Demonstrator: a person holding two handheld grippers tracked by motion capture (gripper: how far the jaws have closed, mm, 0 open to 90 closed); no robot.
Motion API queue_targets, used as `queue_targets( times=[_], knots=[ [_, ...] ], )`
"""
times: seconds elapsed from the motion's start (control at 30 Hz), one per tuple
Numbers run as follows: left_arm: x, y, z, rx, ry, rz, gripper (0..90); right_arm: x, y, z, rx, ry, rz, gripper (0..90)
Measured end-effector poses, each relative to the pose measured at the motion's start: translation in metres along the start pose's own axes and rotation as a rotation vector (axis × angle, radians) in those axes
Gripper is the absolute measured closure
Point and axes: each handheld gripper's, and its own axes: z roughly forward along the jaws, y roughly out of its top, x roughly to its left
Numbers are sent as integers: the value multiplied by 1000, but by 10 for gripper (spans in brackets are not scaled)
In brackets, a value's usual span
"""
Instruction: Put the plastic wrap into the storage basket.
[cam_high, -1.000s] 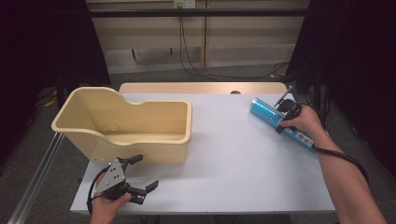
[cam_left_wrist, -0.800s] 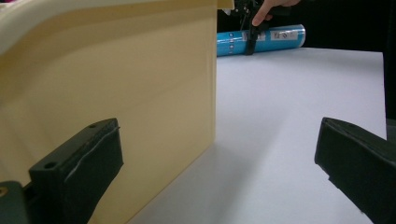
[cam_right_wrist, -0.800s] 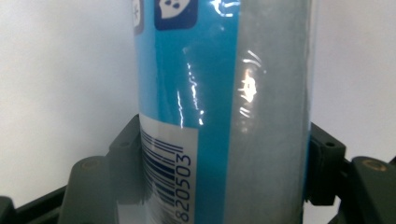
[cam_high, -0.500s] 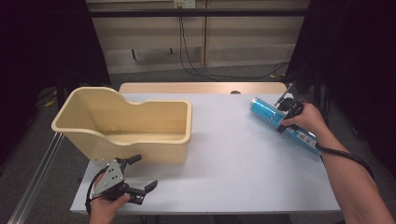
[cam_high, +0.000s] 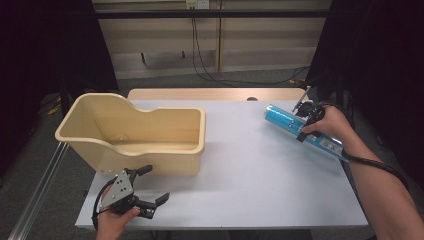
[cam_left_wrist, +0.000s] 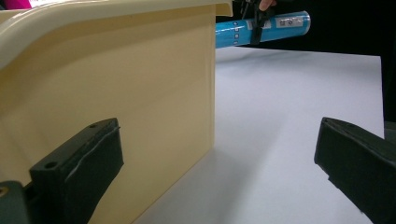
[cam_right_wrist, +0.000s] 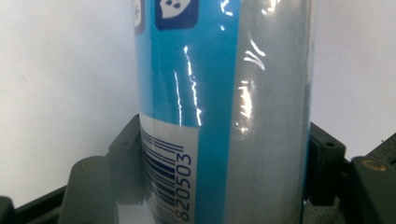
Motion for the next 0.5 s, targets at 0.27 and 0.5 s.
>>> queue_targets(
  times=[0.27,0.5],
  knots=[
    [0,1,-1,-6,2,-2,8,13,11,-17,-1,17,-62,320],
    [0,1,-1,-11,-1,-4,8,24,23,-34,0,20,-95,320]
  ],
)
